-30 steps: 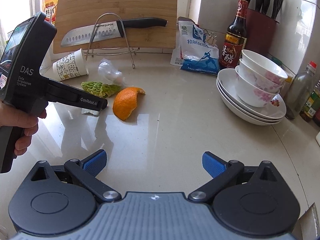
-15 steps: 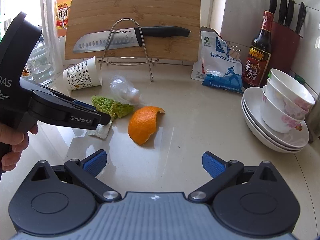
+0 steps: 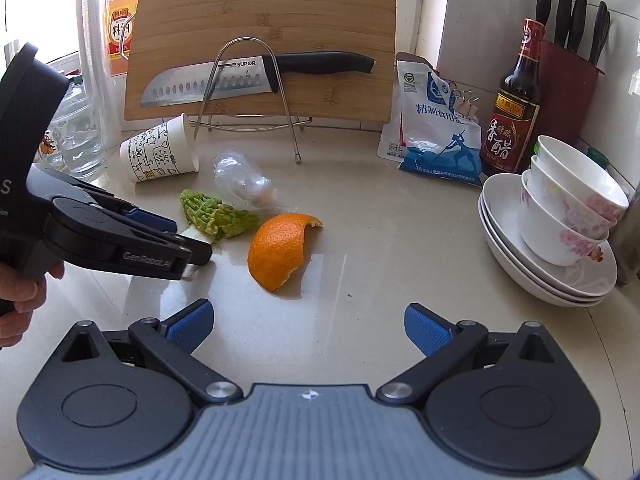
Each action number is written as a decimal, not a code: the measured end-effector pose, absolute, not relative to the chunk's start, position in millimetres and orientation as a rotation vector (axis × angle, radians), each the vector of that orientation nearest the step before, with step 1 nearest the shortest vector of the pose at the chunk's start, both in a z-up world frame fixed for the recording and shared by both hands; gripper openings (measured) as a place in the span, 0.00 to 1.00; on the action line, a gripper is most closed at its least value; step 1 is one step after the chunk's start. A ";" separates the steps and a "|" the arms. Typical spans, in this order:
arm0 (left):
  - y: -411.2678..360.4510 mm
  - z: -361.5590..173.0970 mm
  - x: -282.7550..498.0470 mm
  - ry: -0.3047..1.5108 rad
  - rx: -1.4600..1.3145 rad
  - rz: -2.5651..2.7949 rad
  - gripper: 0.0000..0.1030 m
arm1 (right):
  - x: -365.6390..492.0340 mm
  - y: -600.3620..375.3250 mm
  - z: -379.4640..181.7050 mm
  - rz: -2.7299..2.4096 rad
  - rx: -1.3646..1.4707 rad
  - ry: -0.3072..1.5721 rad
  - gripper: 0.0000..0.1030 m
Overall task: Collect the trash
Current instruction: 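Grasp the orange peel with the right tool while the left tool reaches the cabbage stem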
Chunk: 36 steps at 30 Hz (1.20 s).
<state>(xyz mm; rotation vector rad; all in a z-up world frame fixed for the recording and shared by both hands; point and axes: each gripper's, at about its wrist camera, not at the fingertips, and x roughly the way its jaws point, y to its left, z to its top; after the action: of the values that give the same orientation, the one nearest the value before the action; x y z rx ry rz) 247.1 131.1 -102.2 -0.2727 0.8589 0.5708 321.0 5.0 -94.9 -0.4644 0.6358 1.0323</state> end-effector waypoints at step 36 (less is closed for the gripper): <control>133.1 -89.1 225.6 0.843 -0.300 0.452 0.42 | 334.1 86.7 -123.9 1.156 -0.594 0.566 0.81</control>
<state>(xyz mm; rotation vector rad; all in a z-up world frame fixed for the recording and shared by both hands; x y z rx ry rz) 225.6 133.1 -89.1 -0.2999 0.8433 0.4516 334.1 86.7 -123.9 -0.5936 0.5665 1.1559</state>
